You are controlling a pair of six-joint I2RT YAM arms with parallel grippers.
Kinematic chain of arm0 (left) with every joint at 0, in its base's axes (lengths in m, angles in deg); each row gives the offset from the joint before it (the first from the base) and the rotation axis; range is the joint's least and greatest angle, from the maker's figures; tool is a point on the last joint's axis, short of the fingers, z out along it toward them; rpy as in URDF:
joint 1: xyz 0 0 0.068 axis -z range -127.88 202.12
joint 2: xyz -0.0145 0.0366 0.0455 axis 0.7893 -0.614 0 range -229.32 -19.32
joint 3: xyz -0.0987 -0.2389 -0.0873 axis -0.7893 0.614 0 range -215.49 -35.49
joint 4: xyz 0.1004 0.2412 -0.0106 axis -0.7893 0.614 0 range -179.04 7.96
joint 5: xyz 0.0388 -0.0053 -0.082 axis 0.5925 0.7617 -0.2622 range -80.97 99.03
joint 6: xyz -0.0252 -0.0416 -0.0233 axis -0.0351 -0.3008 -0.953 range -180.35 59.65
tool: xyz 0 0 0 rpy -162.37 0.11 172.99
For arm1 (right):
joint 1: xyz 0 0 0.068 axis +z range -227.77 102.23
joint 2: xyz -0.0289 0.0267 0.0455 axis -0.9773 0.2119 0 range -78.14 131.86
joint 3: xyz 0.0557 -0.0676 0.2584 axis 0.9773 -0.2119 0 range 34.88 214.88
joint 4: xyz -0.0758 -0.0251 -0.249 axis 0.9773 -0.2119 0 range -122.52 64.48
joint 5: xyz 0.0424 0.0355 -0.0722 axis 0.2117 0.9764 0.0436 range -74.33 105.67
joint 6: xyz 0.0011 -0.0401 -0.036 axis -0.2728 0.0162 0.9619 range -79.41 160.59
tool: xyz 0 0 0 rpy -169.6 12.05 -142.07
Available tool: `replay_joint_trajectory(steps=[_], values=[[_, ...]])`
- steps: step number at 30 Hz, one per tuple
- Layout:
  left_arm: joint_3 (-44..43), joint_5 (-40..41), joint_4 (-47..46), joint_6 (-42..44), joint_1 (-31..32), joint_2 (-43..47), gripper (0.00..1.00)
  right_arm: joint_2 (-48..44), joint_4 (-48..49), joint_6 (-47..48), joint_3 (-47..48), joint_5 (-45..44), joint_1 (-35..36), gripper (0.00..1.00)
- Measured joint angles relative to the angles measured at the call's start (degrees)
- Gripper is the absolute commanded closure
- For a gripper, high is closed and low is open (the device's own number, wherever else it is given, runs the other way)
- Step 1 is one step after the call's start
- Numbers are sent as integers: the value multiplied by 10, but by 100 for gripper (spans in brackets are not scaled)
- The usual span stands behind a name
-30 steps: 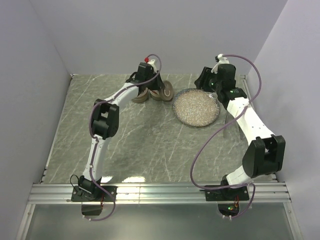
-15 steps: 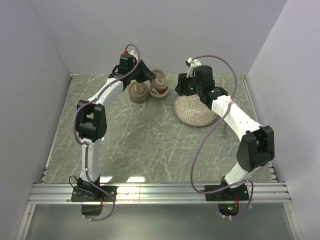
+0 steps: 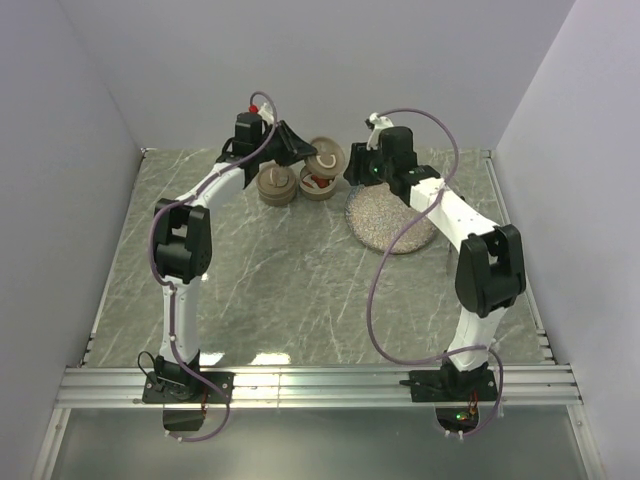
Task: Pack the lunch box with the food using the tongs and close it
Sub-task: Pass the lid of the lunch box from the left arm to the right
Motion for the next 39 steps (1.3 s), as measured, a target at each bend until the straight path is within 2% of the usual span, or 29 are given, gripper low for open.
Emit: replay_joint_trajectory(steps=[6, 9, 10, 12, 16, 39], values=[[14, -21, -12, -12, -4, 0, 99, 44, 36, -63, 13, 62, -35, 43], [31, -28, -24, -19, -5, 0, 99, 59, 57, -94, 37, 90, -48, 51], [40, -31, -29, -23, -6, 0, 100, 64, 63, -103, 49, 97, -50, 56], [52, -36, -31, -30, -8, 0, 100, 73, 69, -117, 77, 109, -51, 59], [58, -41, -35, -41, -9, 0, 100, 87, 79, -130, 118, 116, -49, 59], [87, -66, -147, -116, -10, 2, 100, 107, 29, -107, 98, 101, -48, 59]])
